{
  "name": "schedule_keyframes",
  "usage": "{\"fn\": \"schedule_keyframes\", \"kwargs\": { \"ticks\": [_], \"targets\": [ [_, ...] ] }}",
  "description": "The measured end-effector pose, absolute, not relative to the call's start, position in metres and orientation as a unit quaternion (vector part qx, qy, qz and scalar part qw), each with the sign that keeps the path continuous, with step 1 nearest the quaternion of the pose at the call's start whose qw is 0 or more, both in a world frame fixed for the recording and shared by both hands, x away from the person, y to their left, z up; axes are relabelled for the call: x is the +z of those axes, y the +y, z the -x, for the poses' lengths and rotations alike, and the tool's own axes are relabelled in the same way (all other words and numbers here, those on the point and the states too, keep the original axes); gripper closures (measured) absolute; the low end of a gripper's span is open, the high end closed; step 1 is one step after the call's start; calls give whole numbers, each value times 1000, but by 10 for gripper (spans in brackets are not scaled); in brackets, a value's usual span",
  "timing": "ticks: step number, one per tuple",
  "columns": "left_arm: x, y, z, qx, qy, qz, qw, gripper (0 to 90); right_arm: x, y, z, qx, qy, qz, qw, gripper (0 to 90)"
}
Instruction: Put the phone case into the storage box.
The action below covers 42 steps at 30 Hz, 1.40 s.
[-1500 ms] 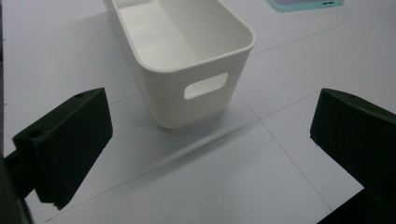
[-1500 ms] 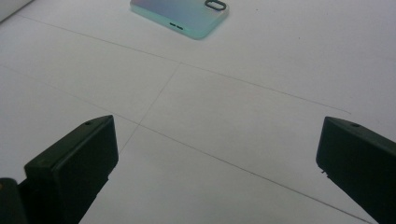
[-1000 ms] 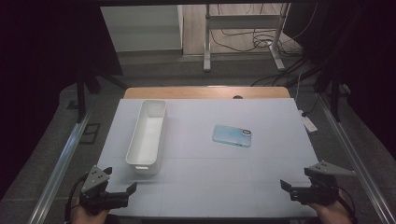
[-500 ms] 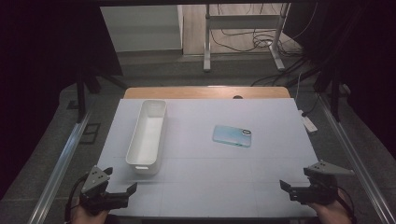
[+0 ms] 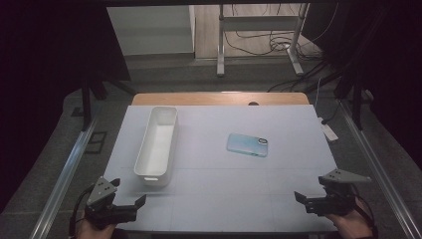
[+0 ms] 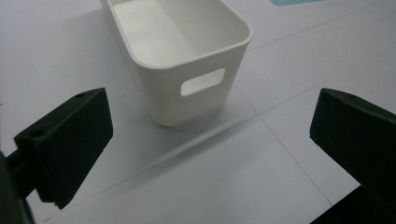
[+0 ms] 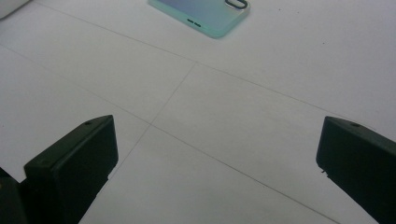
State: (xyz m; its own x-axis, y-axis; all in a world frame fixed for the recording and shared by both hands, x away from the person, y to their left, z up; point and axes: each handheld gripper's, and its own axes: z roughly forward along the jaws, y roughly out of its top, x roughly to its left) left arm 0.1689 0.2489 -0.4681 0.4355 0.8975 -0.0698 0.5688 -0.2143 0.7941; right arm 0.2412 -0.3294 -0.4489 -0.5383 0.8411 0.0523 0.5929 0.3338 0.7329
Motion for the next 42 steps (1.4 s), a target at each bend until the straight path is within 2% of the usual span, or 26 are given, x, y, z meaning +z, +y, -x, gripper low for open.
{"fn": "schedule_keyframes", "kwargs": {
  "ticks": [42],
  "targets": [
    [-468,248,-170,208,489,-752,391,1,-447,-303,-279,341,830,-418,138,0]
  ]
}}
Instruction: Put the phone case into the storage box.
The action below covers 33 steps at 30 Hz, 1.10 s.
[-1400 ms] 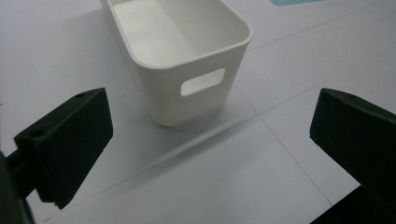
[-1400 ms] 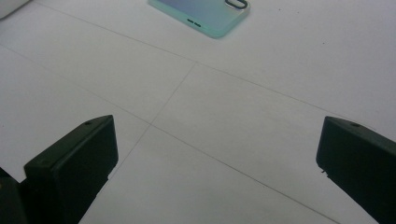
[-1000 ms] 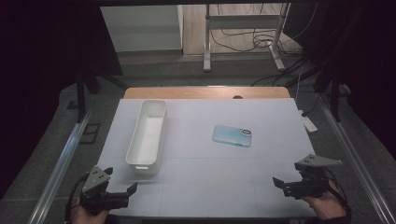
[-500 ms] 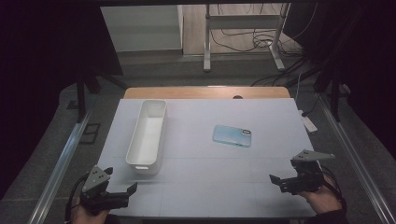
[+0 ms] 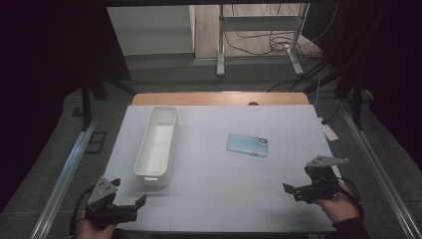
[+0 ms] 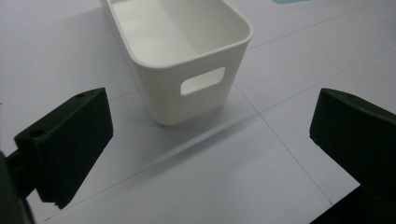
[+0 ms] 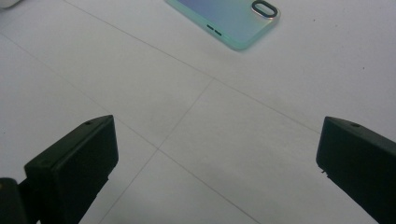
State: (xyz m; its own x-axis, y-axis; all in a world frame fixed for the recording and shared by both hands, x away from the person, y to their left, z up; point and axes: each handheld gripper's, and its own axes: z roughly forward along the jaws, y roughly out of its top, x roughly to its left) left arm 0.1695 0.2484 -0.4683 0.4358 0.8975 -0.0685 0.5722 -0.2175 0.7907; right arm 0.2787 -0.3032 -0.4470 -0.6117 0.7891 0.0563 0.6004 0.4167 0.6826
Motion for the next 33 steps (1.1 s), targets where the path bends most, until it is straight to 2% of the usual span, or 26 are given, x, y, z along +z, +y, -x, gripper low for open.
{"fn": "schedule_keyframes", "kwargs": {
  "ticks": [33],
  "targets": [
    [-468,249,-170,208,489,-752,391,2,-446,-262,-326,346,851,-381,109,0]
  ]
}}
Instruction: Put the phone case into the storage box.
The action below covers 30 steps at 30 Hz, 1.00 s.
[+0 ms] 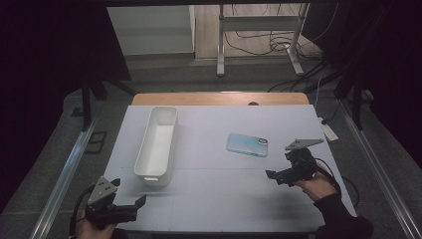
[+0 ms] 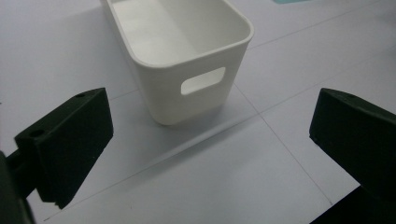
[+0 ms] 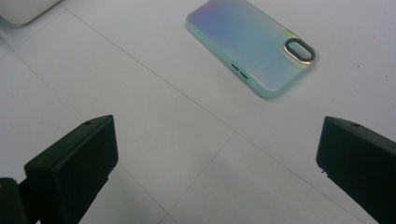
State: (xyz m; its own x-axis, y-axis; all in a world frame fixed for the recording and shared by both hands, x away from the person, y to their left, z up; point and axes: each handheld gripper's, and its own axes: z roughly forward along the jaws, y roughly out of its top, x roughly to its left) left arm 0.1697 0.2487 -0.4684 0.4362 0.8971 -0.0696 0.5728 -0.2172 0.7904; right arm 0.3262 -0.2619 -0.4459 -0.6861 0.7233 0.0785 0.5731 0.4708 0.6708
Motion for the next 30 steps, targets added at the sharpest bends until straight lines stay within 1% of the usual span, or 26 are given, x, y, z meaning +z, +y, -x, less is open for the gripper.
{"fn": "schedule_keyframes", "kwargs": {
  "ticks": [20,30],
  "targets": [
    [-468,249,-170,206,488,-752,392,2,-449,-244,-352,337,857,-373,113,0],
    [-468,249,-170,206,488,-752,393,2,-451,-236,-368,326,861,-374,108,0]
  ]
}}
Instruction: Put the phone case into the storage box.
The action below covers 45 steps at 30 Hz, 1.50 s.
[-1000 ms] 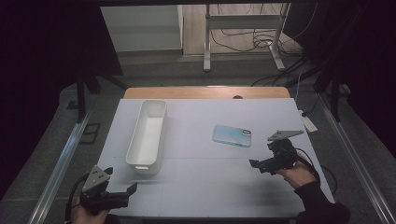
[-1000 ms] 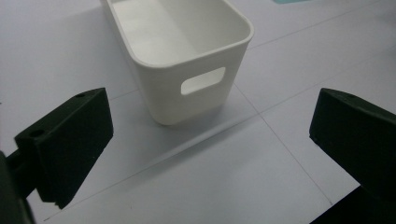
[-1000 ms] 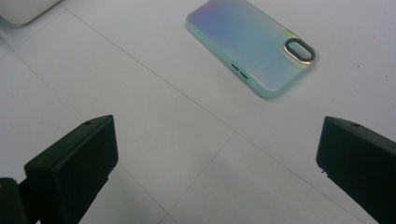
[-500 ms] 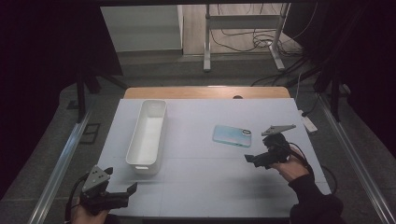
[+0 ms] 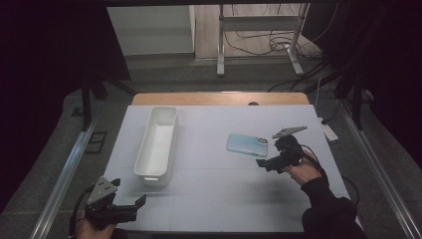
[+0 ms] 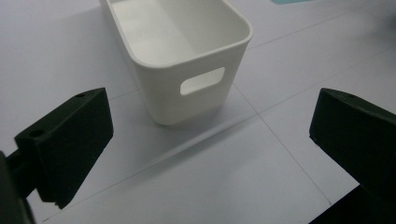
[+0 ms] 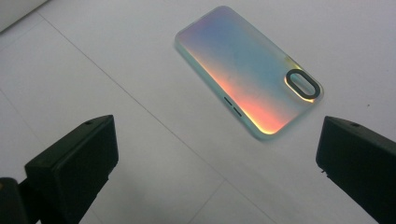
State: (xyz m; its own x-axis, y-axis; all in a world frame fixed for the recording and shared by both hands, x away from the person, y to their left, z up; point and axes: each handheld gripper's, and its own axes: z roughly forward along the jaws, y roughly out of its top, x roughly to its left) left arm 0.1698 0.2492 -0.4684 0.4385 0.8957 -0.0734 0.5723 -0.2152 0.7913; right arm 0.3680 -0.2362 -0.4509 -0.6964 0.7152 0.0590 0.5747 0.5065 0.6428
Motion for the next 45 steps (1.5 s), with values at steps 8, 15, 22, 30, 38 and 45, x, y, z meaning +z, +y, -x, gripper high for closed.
{"fn": "schedule_keyframes", "kwargs": {
  "ticks": [8,15,22,30,38,45],
  "targets": [
    [-468,249,-170,206,488,-752,393,2,-453,-227,-380,328,860,-377,99,0],
    [-468,250,-170,204,488,-752,394,2,-453,-218,-389,320,867,-369,100,0],
    [-469,250,-170,204,488,-751,395,2,-455,-211,-400,315,870,-366,97,0],
    [-469,250,-170,203,488,-751,395,2,-458,-200,-412,305,875,-363,97,0],
    [-469,250,-170,203,488,-751,396,2,-464,-192,-421,303,869,-377,102,0],
    [-469,251,-170,201,488,-751,397,2,-465,-184,-431,295,868,-385,108,0]
  ]
}}
